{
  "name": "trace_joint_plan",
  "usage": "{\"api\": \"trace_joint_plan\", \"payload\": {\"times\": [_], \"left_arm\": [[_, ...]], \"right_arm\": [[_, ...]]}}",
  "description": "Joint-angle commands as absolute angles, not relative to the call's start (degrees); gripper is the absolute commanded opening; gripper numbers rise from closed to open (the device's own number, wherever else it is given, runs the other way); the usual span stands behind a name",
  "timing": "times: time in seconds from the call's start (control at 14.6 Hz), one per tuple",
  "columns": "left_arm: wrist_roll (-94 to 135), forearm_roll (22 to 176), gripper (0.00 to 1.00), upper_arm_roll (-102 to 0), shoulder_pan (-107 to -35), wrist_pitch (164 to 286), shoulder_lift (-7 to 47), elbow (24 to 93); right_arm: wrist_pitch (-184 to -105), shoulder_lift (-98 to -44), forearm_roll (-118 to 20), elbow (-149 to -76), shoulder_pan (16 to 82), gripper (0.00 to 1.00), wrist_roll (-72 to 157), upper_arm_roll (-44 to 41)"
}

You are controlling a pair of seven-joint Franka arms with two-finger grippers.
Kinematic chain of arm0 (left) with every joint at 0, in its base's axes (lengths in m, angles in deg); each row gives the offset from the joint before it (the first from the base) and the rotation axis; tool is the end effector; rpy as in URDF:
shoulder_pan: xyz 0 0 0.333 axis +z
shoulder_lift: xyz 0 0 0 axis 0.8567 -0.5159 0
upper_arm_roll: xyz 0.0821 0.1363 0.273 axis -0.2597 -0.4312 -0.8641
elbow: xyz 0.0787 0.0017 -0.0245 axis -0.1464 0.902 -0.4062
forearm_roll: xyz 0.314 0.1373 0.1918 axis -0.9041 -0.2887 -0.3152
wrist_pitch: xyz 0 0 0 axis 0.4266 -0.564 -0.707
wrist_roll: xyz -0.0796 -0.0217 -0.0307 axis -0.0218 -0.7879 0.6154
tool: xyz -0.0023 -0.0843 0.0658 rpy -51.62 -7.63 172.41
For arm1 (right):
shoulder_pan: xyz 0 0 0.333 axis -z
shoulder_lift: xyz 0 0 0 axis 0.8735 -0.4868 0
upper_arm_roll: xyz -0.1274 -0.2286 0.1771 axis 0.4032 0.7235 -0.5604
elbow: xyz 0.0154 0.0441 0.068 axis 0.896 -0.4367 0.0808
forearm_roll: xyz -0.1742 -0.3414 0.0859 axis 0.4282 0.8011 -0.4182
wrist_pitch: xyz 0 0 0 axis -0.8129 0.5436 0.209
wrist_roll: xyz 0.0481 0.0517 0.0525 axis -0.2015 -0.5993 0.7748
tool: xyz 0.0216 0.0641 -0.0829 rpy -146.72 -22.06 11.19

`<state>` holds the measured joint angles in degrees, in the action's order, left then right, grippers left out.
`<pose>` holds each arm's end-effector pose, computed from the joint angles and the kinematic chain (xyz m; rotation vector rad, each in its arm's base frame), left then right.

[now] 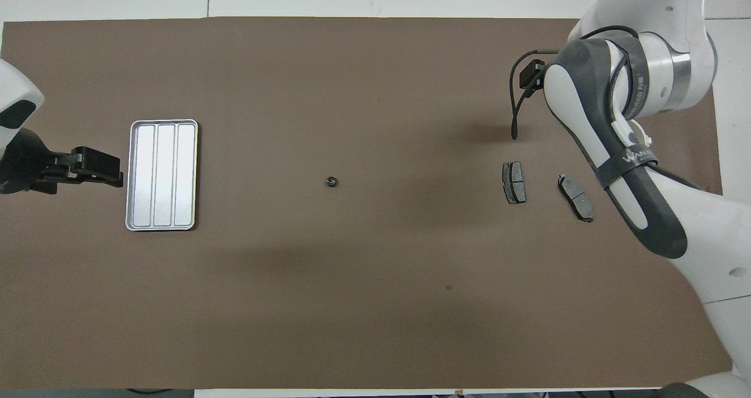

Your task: Pick bearing gear from pile to tray

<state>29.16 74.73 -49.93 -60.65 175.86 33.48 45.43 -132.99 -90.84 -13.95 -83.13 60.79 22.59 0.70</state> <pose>0.5295 -0.0550 0.6025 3.1294 0.0339 -0.1144 0.7204 0.0426 0.3903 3.1050 -0.1675 -0.0647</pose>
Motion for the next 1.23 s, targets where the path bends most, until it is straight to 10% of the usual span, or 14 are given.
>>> {"api": "trace_joint_plan", "payload": {"times": [0.0, 1.16], "left_arm": [[29.5, 73.8, 1.00, -49.5, -60.1, 175.2, 33.9, 45.8], [29.5, 73.8, 1.00, -49.4, -60.1, 175.2, 33.9, 45.8]], "right_arm": [[-139.8, -90.3, -13.5, -89.1, 63.5, 1.00, 24.3, -0.2], [-157.0, -95.6, -12.2, -94.1, 65.6, 1.00, 29.0, -0.1]]}}
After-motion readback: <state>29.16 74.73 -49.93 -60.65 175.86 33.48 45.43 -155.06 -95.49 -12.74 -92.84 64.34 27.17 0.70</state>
